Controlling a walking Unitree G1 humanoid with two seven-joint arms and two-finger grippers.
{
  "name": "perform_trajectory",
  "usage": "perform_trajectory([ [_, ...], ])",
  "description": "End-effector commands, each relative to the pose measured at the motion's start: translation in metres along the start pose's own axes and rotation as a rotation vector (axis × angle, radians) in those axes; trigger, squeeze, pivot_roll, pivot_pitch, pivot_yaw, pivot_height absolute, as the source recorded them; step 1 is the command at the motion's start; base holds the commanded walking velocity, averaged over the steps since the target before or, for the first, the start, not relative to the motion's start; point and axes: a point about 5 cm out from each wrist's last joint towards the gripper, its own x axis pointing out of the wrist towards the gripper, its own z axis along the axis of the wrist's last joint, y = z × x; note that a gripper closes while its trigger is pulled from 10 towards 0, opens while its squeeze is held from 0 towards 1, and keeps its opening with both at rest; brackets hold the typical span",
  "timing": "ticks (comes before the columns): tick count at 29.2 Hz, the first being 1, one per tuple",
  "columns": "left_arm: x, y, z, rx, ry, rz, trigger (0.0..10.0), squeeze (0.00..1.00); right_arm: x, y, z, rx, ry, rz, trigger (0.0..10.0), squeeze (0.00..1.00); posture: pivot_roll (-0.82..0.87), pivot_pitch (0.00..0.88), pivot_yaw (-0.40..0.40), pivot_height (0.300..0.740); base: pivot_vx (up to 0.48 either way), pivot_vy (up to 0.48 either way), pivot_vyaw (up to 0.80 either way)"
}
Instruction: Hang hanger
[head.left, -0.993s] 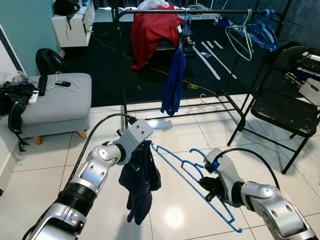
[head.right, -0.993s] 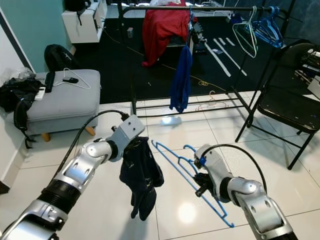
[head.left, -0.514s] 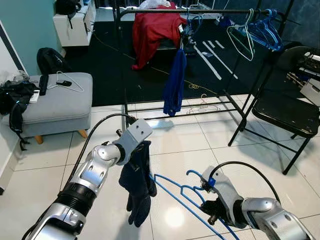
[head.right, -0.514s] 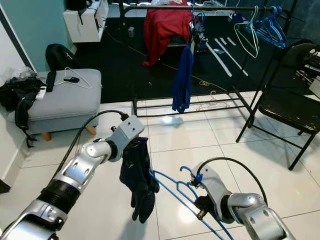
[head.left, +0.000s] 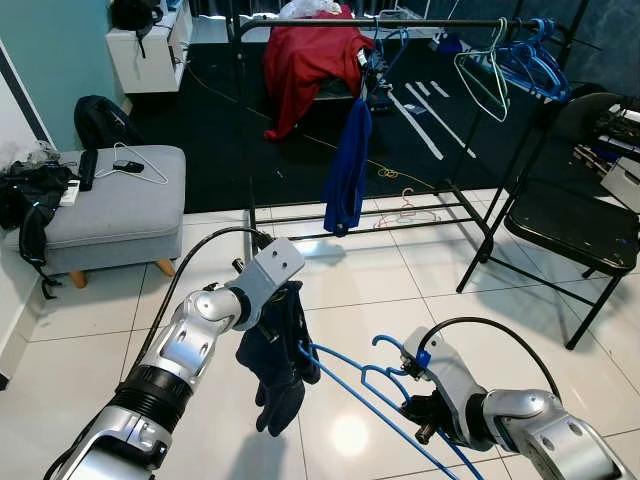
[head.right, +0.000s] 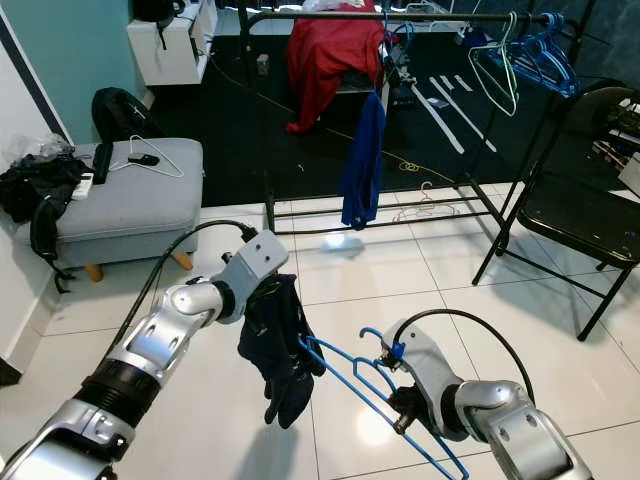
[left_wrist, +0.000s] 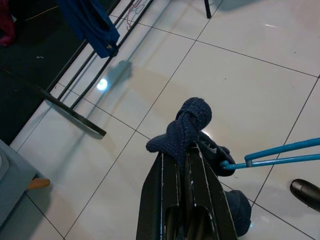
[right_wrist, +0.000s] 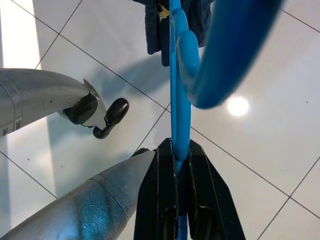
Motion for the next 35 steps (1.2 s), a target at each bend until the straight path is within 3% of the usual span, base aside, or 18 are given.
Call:
perform_trajectory([
  [1, 0.001, -0.002, 0.002, 0.016, -0.001, -0.007, 10.0, 0.00, 0.001, -0.005, -0.002, 0.012, -0.001, -0.031, 10.0, 0.00, -0.06, 0.086, -0.003, 0.740, 0.000, 0.000, 0.00],
  [5, 0.001, -0.002, 0.005, 0.021, -0.008, -0.008, 10.0, 0.00, 0.004, -0.011, -0.004, 0.041, -0.017, -0.069, 10.0, 0.00, -0.06, 0.081, -0.003, 0.740, 0.000, 0.000, 0.00],
  [26, 0.000, -0.010, 0.018, 0.058, -0.051, -0.043, 10.0, 0.00, 0.013, -0.013, -0.016, 0.089, -0.001, -0.038, 10.0, 0.00, -0.06, 0.083, -0.003, 0.740, 0.000, 0.000, 0.00],
  [35, 0.002, -0.011, 0.016, 0.058, -0.041, -0.048, 10.0, 0.00, 0.010, 0.004, -0.014, 0.036, 0.033, 0.057, 10.0, 0.00, -0.06, 0.076, 0.002, 0.740, 0.000, 0.000, 0.00],
])
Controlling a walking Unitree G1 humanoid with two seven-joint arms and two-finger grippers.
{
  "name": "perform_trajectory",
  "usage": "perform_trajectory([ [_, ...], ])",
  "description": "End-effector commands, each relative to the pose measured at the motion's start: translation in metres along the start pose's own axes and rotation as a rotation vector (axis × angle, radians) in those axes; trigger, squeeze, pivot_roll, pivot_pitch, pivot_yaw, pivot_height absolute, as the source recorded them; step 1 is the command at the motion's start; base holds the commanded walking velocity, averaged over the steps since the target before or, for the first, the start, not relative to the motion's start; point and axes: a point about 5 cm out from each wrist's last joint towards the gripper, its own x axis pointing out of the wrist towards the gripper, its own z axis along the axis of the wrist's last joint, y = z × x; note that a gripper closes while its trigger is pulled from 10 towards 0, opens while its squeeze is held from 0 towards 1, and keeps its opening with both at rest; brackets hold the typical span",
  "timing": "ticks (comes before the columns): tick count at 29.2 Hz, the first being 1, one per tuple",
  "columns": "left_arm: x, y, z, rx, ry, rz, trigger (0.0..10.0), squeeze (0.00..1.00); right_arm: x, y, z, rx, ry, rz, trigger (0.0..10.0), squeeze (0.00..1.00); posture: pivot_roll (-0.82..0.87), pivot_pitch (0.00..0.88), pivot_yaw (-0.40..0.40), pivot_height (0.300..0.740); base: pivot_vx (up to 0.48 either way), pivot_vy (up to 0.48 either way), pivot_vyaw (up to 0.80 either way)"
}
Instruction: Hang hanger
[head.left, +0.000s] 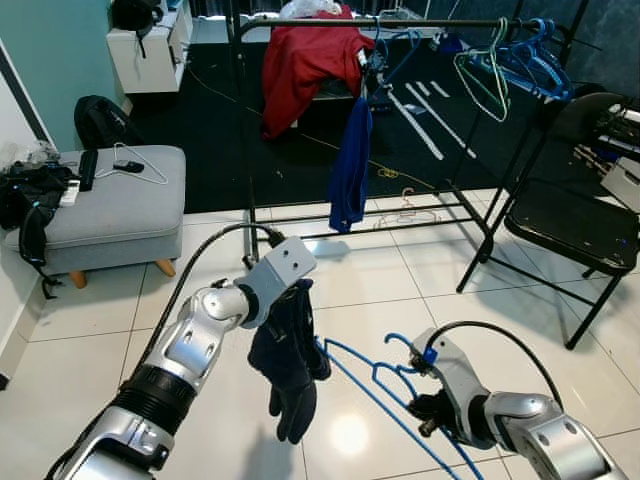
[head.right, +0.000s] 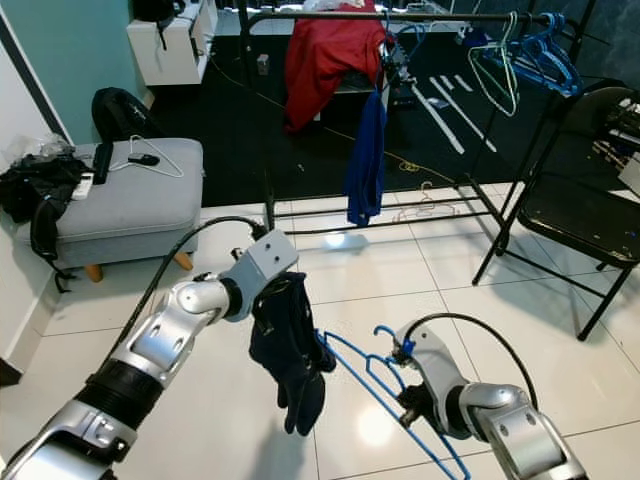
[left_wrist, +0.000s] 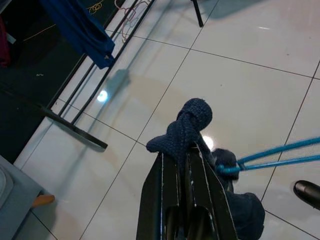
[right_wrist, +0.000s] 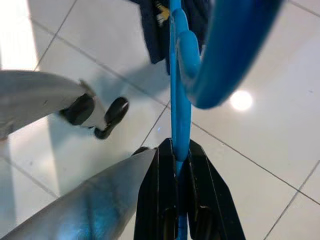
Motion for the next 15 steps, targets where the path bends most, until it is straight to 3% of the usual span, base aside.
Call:
perform_trajectory([
  [1, 0.0024, -0.0038, 0.0015, 0.002, 0.001, -0.016, 10.0, 0.00, -0.0006, 0.0070, -0.0021, -0.008, 0.019, 0.041, 10.0, 0.00, -0.06, 0.076, 0.002, 0.740, 0.000, 0.000, 0.00],
  [15, 0.0015, -0.0047, 0.0020, 0.005, 0.001, -0.017, 10.0, 0.00, -0.0020, 0.0081, 0.0029, -0.026, 0.009, 0.051, 10.0, 0.00, -0.06, 0.062, -0.002, 0.740, 0.000, 0.000, 0.00],
])
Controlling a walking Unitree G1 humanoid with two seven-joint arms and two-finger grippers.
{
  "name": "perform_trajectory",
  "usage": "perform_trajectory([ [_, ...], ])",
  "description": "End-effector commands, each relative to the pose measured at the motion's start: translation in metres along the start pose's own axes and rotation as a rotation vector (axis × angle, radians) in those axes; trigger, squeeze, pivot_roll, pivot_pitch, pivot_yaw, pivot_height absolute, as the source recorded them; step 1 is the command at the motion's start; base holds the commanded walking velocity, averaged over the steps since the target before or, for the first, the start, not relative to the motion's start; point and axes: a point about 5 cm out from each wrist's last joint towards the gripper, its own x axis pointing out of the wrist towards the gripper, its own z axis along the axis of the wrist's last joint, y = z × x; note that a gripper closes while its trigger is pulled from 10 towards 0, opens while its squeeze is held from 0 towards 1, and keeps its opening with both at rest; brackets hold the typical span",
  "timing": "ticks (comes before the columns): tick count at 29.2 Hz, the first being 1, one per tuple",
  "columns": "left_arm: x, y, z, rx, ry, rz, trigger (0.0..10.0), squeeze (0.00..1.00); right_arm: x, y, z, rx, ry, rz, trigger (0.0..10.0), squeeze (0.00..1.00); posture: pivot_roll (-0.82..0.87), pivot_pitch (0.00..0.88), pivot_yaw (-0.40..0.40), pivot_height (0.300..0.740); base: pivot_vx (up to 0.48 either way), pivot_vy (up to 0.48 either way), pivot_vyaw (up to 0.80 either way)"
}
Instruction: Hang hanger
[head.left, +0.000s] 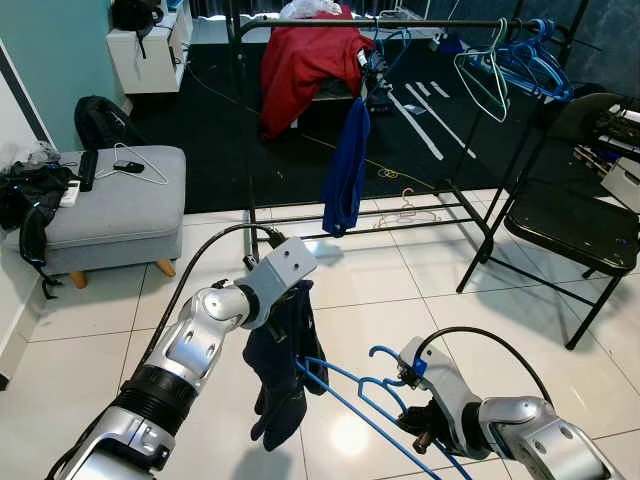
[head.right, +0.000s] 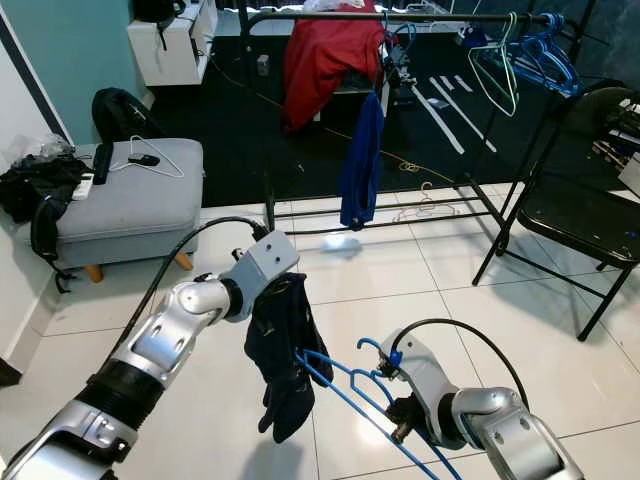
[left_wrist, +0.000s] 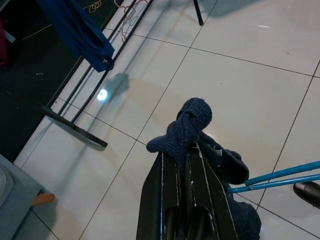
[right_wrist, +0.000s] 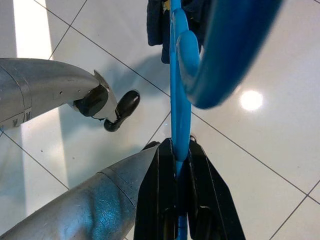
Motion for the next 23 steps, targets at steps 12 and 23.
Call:
perform_trajectory([
  [12, 0.000, -0.005, 0.005, 0.011, -0.016, -0.023, 10.0, 0.00, -0.006, -0.013, 0.012, 0.003, -0.070, -0.110, 10.0, 0.00, -0.06, 0.068, -0.001, 0.740, 0.000, 0.000, 0.00],
  [23, 0.000, -0.006, 0.006, 0.012, -0.018, -0.026, 10.0, 0.00, -0.011, -0.022, 0.018, 0.004, -0.098, -0.169, 10.0, 0.00, -0.06, 0.077, -0.004, 0.740, 0.000, 0.000, 0.00],
])
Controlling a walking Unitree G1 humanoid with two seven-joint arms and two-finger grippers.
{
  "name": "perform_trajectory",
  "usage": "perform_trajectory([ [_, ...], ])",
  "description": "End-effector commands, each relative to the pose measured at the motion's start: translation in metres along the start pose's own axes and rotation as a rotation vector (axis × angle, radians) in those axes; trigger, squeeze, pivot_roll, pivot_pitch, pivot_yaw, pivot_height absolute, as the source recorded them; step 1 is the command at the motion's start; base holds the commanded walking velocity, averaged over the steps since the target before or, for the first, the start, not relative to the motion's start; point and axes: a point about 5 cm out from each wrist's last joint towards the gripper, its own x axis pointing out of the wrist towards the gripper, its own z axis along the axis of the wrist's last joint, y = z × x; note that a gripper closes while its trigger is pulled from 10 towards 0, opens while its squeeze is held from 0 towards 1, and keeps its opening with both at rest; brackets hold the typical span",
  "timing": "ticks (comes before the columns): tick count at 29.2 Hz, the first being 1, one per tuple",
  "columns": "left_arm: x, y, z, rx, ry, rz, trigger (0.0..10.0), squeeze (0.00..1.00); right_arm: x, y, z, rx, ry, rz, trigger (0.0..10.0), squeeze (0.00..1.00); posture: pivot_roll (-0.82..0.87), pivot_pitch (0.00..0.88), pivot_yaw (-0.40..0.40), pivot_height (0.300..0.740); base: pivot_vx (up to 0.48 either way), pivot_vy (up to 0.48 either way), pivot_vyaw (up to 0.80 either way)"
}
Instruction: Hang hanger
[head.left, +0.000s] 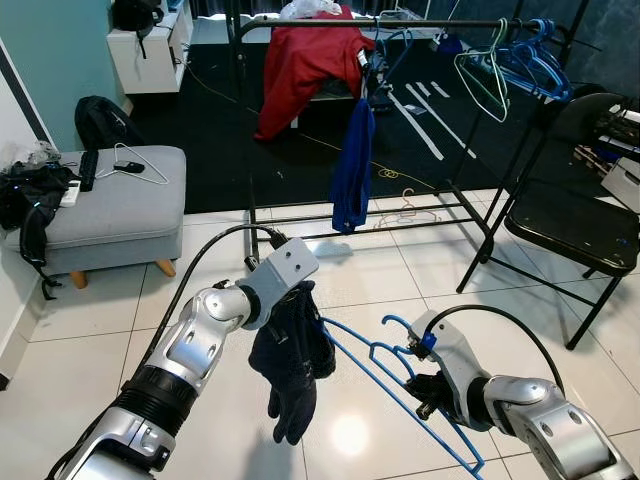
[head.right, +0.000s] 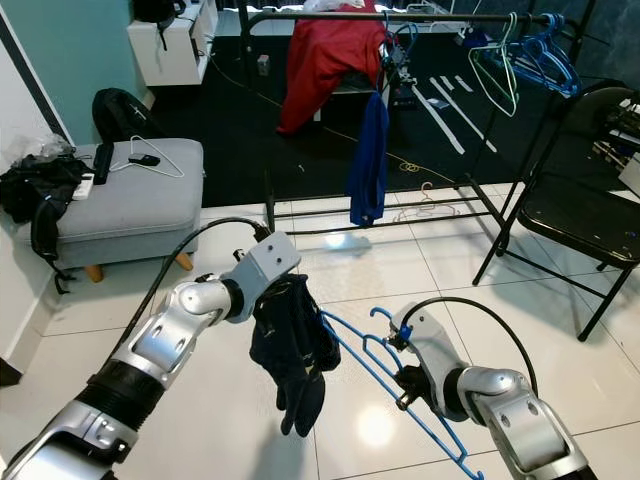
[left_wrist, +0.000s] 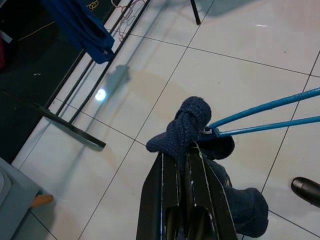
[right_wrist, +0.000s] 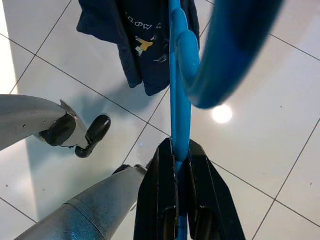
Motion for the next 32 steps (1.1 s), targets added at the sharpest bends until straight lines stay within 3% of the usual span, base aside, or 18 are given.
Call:
perform_trajectory([
  [1, 0.000, -0.004, 0.006, 0.009, -0.022, -0.014, 10.0, 0.00, -0.001, -0.006, 0.002, 0.002, -0.016, -0.035, 10.0, 0.00, -0.06, 0.077, -0.004, 0.740, 0.000, 0.000, 0.00],
  [13, 0.000, -0.007, 0.014, 0.064, -0.074, -0.052, 10.0, 0.00, 0.000, -0.010, 0.005, 0.006, -0.022, -0.029, 10.0, 0.00, -0.06, 0.084, -0.006, 0.740, 0.000, 0.000, 0.00],
  [32, 0.000, -0.011, 0.037, 0.131, -0.202, -0.072, 10.0, 0.00, 0.009, 0.006, -0.006, 0.039, 0.035, 0.104, 10.0, 0.00, -0.06, 0.082, -0.009, 0.740, 0.000, 0.000, 0.00],
])
